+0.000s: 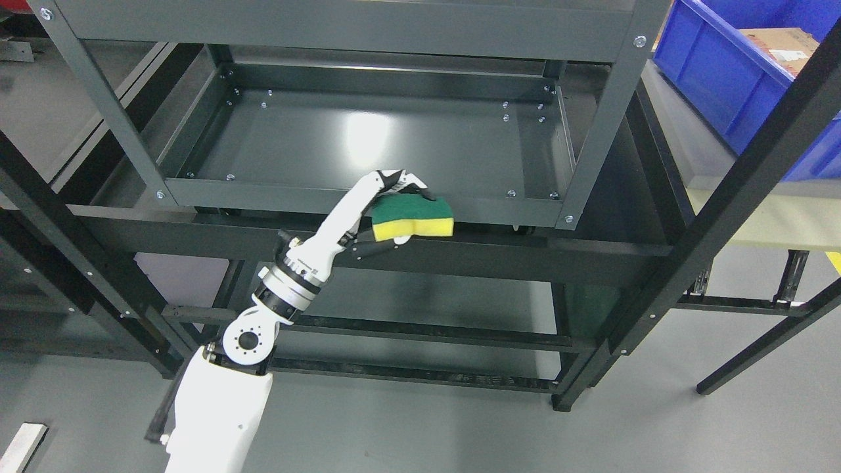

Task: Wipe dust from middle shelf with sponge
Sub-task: 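Withdraw the left hand holding the sponge down from the shelf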

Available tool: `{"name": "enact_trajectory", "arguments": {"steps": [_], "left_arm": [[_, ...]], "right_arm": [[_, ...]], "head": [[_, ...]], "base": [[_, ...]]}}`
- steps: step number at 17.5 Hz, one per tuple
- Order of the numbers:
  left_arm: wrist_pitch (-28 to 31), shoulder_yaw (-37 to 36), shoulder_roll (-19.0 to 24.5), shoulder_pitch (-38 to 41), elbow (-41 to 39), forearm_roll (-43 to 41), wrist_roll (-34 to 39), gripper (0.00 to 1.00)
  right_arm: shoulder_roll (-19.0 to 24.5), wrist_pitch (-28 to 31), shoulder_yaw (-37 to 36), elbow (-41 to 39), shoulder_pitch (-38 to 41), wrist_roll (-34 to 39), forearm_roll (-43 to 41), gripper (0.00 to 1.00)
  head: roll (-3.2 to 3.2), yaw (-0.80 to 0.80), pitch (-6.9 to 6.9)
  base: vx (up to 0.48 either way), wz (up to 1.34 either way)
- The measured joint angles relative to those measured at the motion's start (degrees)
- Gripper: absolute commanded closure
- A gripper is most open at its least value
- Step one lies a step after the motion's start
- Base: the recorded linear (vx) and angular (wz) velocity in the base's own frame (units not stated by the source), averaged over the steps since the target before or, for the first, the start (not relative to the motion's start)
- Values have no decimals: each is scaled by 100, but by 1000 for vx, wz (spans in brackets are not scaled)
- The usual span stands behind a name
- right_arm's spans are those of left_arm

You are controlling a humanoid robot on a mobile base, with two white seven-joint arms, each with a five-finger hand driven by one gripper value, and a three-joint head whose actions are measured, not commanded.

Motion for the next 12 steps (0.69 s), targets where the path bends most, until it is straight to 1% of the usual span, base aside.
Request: {"name": "enact_trajectory", "arguments": {"steps": [2, 4, 8, 12], "left_arm": [[130, 156, -16, 399, -84, 358, 433, 100], [205, 324, -28, 798, -238, 692, 687, 100], [226, 692, -49, 1529, -604, 1317, 827, 100], [243, 1112, -63, 1923, -868, 1699, 847, 100]], "right_arm": [[0, 0, 0, 0, 1, 0, 0, 0], [0, 0, 0, 0, 0, 0, 0, 0], [0, 0, 0, 0, 0, 0, 0, 0], [0, 0, 1, 0, 0, 0, 0, 0]], "head": [[0, 0, 0], [0, 0, 0], [0, 0, 0], [0, 0, 0]], "base": [[0, 0], [0, 0], [0, 0], [0, 0]]}}
